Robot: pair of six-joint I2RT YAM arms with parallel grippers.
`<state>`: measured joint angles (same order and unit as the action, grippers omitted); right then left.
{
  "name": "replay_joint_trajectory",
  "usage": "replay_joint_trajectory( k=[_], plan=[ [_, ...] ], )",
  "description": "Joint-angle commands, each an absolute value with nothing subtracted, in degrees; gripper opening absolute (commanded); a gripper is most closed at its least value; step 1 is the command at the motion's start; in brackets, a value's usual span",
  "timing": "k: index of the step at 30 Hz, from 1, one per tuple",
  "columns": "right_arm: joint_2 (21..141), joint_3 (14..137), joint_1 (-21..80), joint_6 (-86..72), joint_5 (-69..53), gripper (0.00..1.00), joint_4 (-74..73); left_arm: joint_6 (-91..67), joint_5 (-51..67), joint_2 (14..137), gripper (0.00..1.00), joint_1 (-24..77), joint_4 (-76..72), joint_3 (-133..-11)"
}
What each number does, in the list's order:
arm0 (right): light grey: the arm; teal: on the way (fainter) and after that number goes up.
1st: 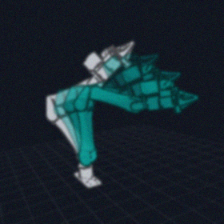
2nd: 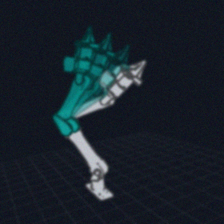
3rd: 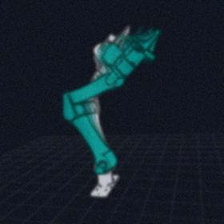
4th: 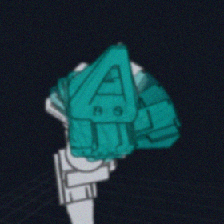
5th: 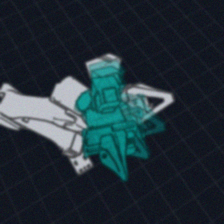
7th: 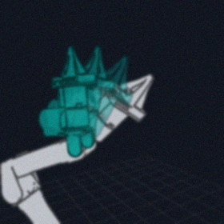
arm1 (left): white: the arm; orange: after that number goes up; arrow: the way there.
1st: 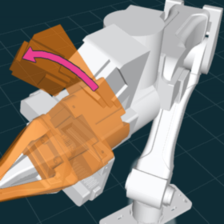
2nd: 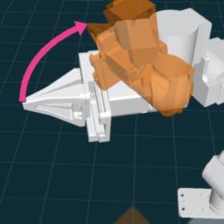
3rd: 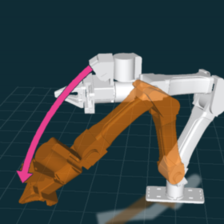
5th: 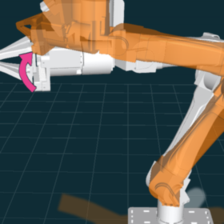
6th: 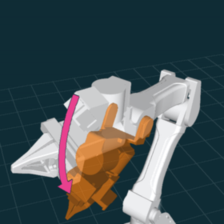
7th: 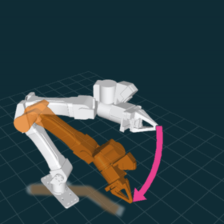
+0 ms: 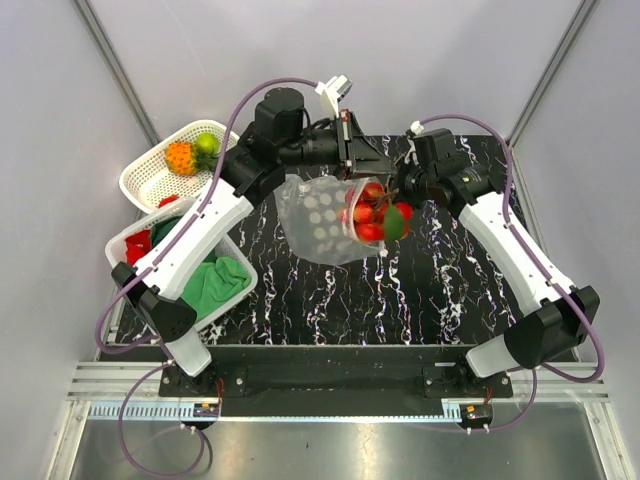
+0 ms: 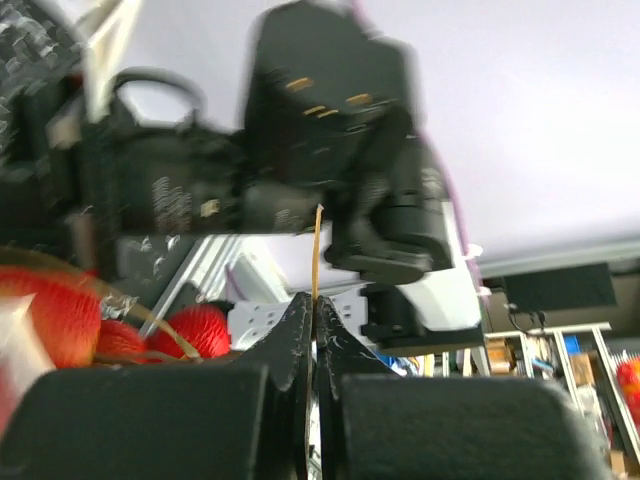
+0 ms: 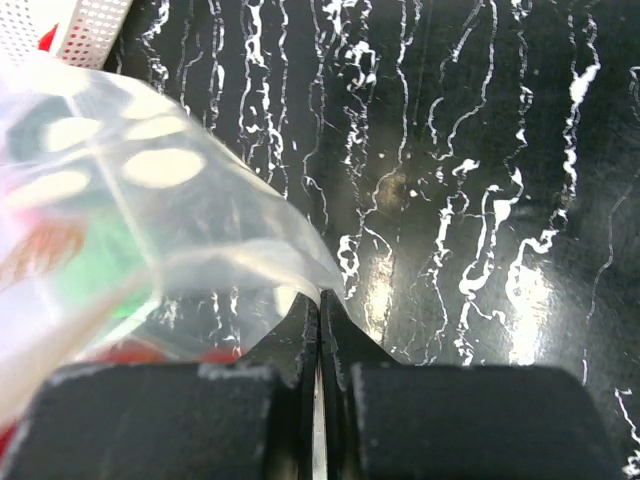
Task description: Open the zip-top bag and remove the fake food
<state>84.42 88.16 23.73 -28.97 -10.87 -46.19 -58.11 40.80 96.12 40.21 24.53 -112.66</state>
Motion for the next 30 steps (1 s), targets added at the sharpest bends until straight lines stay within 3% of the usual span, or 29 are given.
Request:
replay_joint_trajectory(
  k=[1,11,16,22,26,30],
  plan=[
    [84.73,88.07,23.56,-28.04,-7.13,0.00,-47.10,-59.86,45.36,94.40,0.00,39.82,11.17,-117.68],
    [83.50,83.67,23.38,-28.04,-4.05,0.00,-49.83,-64.41,42.89,92.81,0.00,31.83,0.54,-118.12],
    [82.27,82.88,22.94,-27.86,-1.76,0.00,-51.33,-62.59,40.09,92.29,0.00,24.19,2.88,-118.65],
    [79.28,83.14,22.76,-26.81,-2.37,0.00,-52.73,-51.69,26.65,90.88,0.00,15.40,11.76,-117.08],
    [77.09,84.46,22.76,-26.19,-2.99,0.00,-53.52,-42.12,11.65,91.84,0.00,11.79,15.64,-116.10],
    [76.20,85.60,22.76,-25.67,-2.99,0.00,-54.58,-44.20,2.48,95.09,0.00,6.42,14.96,-113.31]
  ],
)
